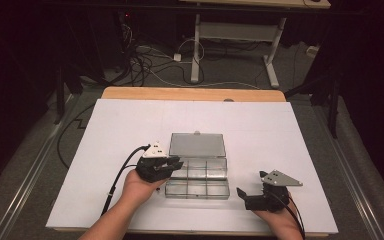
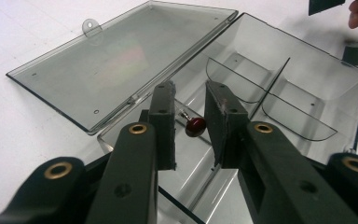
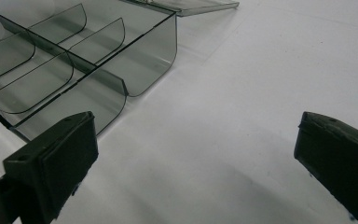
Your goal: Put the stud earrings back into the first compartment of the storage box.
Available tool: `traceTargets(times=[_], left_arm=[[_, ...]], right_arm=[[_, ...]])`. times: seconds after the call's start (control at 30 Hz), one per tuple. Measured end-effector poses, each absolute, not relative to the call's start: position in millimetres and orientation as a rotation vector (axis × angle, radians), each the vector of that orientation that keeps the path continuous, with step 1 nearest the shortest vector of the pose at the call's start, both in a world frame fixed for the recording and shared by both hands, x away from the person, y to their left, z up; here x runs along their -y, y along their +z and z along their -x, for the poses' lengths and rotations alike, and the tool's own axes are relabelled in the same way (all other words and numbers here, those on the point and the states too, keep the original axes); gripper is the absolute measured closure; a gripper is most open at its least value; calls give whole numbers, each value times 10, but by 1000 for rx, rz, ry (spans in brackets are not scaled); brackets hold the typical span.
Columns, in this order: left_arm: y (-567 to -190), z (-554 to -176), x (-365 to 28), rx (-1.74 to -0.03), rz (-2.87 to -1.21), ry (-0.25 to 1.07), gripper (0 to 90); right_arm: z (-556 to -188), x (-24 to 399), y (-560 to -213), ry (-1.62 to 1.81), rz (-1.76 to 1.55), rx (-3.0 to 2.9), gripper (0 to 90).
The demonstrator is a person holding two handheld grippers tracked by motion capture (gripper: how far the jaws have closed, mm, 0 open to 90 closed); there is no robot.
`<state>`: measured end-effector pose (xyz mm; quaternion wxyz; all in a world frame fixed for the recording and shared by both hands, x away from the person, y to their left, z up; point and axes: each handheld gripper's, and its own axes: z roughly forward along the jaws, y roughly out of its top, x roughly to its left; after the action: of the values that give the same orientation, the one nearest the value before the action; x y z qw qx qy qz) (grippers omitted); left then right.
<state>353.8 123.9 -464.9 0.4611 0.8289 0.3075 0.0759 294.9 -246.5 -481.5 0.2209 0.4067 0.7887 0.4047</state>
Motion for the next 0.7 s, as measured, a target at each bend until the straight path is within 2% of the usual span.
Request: traceTargets(times=[0.1,0.27,0.37,0.7], left_arm=[[-4646,-3541,-1239,-751,-2036,192,709],[-4615,-3530,-1262,-754,-2018,199,542],[-4574,-3500,-1325,-751,-2029,214,494],[-4558,-3310,-1675,-762,-2012,240,464]], right_arm=[[-2948,2465,-4815,1119,-1125,-2180,2],[-2945,2464,-4814,1119,-1127,-2180,2],[-2947,2467,-4814,1120,-1120,-2180,2],[-2945,2463,-4815,1117,-1126,-2177,2]])
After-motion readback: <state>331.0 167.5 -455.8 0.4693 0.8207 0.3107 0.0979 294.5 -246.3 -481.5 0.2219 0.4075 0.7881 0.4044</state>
